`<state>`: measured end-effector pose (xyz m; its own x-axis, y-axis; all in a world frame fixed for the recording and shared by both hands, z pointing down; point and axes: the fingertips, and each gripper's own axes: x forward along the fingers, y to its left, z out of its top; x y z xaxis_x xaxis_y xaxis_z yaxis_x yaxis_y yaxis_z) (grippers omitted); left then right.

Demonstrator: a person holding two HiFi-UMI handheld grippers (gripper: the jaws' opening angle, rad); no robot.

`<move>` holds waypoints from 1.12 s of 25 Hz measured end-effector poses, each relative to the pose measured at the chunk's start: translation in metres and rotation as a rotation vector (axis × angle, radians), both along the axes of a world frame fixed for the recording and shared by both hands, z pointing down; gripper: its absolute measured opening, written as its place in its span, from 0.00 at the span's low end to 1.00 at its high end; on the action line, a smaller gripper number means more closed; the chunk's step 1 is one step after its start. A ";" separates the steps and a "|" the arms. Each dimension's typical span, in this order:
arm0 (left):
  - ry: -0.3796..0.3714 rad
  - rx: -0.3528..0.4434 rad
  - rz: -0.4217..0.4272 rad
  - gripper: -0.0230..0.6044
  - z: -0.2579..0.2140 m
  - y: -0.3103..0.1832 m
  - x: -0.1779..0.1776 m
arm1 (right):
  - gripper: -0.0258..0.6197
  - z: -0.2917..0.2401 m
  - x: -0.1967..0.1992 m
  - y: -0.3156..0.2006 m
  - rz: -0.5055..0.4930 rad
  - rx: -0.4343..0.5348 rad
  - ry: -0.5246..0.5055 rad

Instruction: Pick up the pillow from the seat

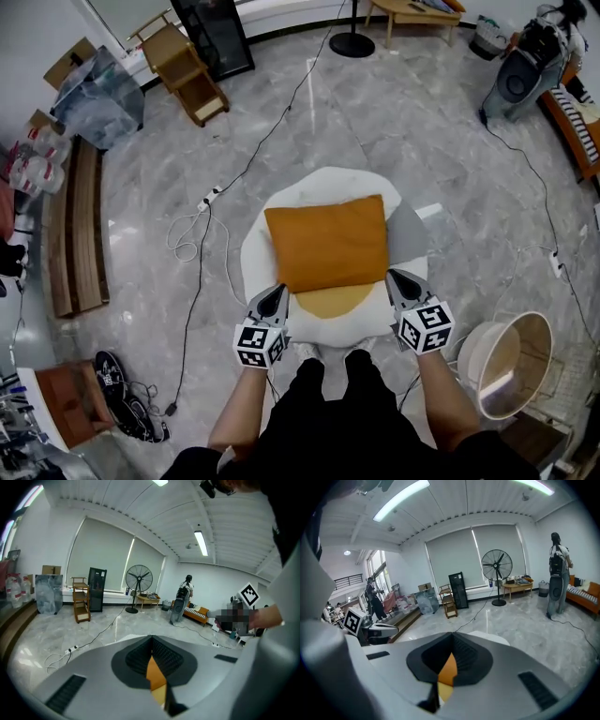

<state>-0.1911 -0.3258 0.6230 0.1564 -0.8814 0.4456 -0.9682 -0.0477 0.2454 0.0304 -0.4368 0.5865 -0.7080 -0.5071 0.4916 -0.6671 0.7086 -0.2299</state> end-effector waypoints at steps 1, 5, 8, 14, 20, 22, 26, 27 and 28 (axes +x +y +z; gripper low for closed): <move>0.005 -0.016 -0.008 0.06 0.009 0.000 0.001 | 0.05 0.007 0.001 -0.004 -0.005 -0.006 0.008; 0.004 -0.078 -0.019 0.06 0.048 -0.006 0.000 | 0.05 0.041 0.008 -0.019 -0.017 -0.029 0.051; 0.038 -0.117 -0.034 0.06 0.074 -0.015 -0.009 | 0.05 0.074 0.008 -0.031 -0.020 -0.060 0.071; 0.110 -0.239 -0.080 0.65 0.138 -0.031 -0.020 | 0.58 0.153 0.008 -0.052 -0.023 -0.214 0.067; 0.154 -0.328 -0.202 0.99 0.229 -0.031 -0.045 | 0.95 0.245 0.017 -0.075 0.042 -0.285 0.082; 0.164 -0.355 -0.208 0.99 0.259 -0.035 -0.049 | 0.95 0.282 0.022 -0.079 0.032 -0.306 0.114; 0.157 -0.408 -0.208 0.99 0.314 -0.042 -0.057 | 0.95 0.355 0.031 -0.089 0.020 -0.369 0.160; 0.161 -0.420 -0.212 0.99 0.326 -0.042 -0.058 | 0.95 0.372 0.034 -0.091 0.021 -0.392 0.168; 0.166 -0.430 -0.215 0.99 0.338 -0.043 -0.059 | 0.95 0.389 0.036 -0.094 0.023 -0.413 0.176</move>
<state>-0.2500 -0.3693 0.9607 0.0913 -0.6440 0.7595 -0.8913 0.2873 0.3508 0.0665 -0.5308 0.9755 -0.5862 -0.2571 0.7683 -0.7357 0.5660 -0.3719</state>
